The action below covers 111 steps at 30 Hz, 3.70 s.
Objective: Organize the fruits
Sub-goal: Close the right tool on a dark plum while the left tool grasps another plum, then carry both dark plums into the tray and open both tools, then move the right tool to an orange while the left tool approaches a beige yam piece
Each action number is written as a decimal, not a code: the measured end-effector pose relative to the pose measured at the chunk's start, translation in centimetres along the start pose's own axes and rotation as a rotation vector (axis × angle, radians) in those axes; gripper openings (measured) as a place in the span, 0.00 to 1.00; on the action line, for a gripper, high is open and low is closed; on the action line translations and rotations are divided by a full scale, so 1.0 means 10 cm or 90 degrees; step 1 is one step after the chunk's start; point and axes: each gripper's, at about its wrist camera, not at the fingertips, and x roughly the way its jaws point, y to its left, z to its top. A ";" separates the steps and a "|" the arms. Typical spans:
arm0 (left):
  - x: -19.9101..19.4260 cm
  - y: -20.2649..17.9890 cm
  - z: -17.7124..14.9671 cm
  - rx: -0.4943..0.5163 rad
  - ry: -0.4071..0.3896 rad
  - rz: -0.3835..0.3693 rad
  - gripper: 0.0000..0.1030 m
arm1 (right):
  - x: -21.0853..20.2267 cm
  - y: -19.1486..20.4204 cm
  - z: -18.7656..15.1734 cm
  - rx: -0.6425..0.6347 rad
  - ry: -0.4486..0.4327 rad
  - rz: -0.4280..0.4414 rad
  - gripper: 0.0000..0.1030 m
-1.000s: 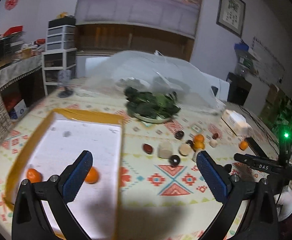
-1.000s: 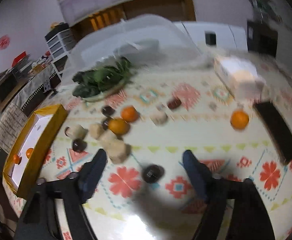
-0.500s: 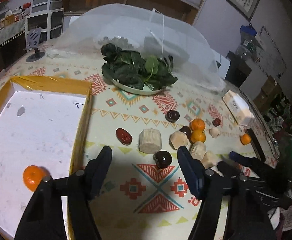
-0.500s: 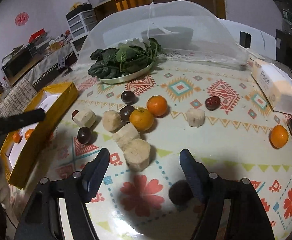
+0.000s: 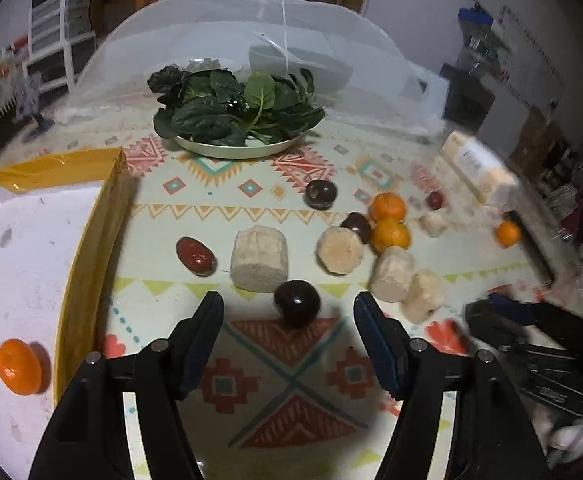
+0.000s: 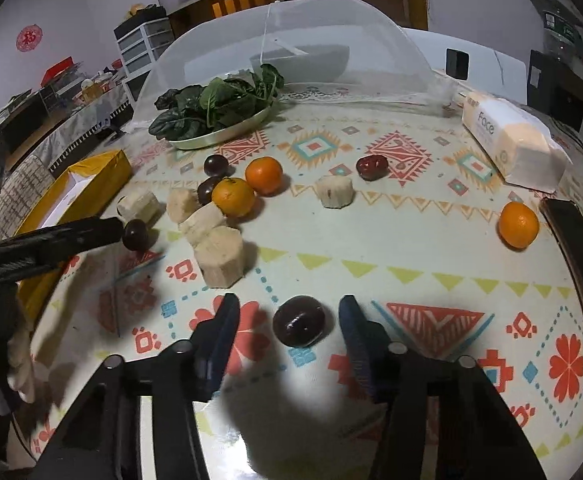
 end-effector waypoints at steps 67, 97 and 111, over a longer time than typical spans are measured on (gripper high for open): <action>-2.04 2.27 -0.99 -0.313 -0.190 0.149 0.60 | -0.01 2.59 0.34 -0.109 -0.007 0.271 0.47; -1.27 0.67 -0.58 -0.114 -0.089 -0.006 0.68 | -0.82 -1.34 0.09 0.276 -0.109 -0.122 0.76; -0.90 0.32 -0.35 -0.044 -0.062 -0.009 0.68 | 0.05 -1.51 0.47 0.261 -0.033 -0.185 0.67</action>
